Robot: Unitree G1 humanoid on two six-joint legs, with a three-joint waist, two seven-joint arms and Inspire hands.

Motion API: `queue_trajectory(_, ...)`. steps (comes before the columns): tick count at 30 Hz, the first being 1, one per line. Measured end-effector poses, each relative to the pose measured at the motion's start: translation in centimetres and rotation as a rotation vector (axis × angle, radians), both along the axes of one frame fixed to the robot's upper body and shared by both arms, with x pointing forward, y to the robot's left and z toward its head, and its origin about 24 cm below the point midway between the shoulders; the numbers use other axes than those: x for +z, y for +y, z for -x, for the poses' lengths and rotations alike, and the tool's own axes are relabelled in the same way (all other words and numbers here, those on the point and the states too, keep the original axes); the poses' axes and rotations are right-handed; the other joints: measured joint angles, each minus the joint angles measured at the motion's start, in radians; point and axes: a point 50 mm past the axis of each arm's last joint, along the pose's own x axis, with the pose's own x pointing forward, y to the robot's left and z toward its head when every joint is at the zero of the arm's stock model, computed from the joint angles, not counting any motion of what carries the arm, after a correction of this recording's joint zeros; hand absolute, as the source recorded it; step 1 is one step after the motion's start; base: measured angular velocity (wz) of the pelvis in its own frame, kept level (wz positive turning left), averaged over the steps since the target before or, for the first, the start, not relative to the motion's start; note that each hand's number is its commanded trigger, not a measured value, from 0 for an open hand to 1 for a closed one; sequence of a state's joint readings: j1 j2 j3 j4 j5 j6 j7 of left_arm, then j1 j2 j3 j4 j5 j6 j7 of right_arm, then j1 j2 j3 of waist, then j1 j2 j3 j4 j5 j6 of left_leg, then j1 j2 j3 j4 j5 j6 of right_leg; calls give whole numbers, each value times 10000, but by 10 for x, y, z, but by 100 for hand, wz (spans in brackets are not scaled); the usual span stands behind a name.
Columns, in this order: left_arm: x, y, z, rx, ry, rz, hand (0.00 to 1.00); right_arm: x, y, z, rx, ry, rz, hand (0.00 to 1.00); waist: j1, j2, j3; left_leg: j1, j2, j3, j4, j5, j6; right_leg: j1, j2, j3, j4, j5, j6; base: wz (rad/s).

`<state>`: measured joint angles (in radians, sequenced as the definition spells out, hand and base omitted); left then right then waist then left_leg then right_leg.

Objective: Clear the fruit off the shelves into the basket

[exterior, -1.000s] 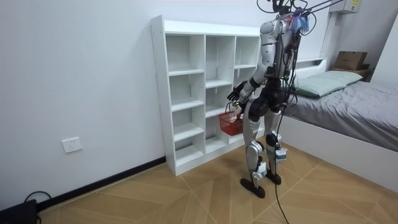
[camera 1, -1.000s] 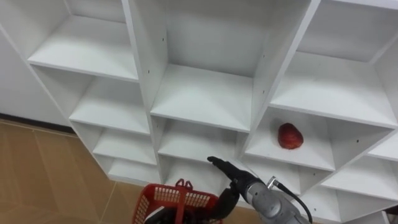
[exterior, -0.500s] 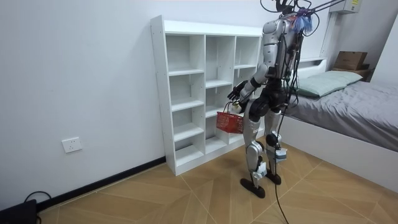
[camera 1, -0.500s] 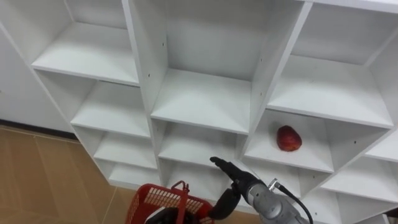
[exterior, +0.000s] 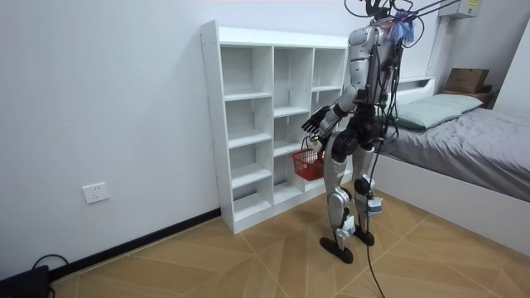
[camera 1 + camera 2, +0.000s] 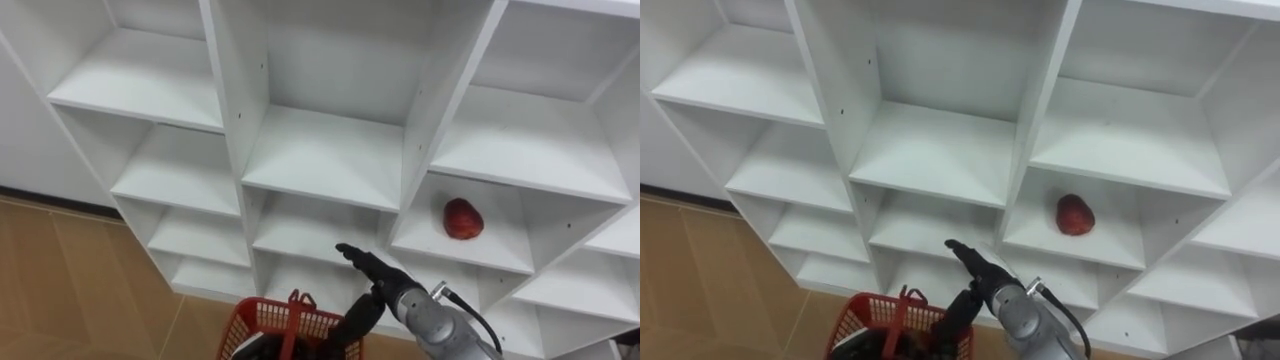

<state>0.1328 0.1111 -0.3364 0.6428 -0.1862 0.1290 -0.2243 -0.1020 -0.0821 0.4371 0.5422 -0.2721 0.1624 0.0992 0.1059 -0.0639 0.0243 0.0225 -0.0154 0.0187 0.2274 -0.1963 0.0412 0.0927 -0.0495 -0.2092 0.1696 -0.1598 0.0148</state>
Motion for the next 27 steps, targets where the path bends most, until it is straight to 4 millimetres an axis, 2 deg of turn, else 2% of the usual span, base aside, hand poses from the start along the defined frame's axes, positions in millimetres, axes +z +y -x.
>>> queue_trajectory(5,-1,0,0,149,27,17,100,1,-8,-2,-308,-176,-51,0,-200,93,6,-3,0,-40,-52,-3,0,32,-2,-80,-4,0,0,3)
queue_trajectory(7,0,0,0,228,21,32,100,0,-13,0,-423,-183,-18,0,-225,176,-46,21,3,-14,-46,-4,1,30,5,3,-5,0,-1,-5)
queue_trajectory(9,0,3,-1,319,5,-15,100,-3,-20,5,-642,-151,80,0,-252,310,-148,120,13,49,-54,-4,1,57,12,66,-2,0,-1,-11)
queue_trajectory(11,0,7,-2,539,-54,-106,100,-5,-25,8,-860,-146,184,0,-364,362,-161,209,17,78,-74,-3,0,134,18,108,-3,0,0,-2)
queue_trajectory(20,2,22,-5,1664,-173,132,100,-5,-48,16,-1925,-586,179,0,-548,345,-172,542,23,307,-79,-13,16,366,31,433,-17,-12,11,-8)
queue_trajectory(24,2,29,-5,1812,-169,39,100,-5,-57,22,-2523,-821,220,0,-775,354,-181,591,25,344,-72,-15,19,305,32,501,-5,-20,20,-4)
queue_trajectory(27,-2,33,-1,2021,28,-80,100,-5,-63,25,-2683,-893,324,0,-937,379,-217,599,28,450,-147,-13,19,334,54,605,-2,-21,20,-9)
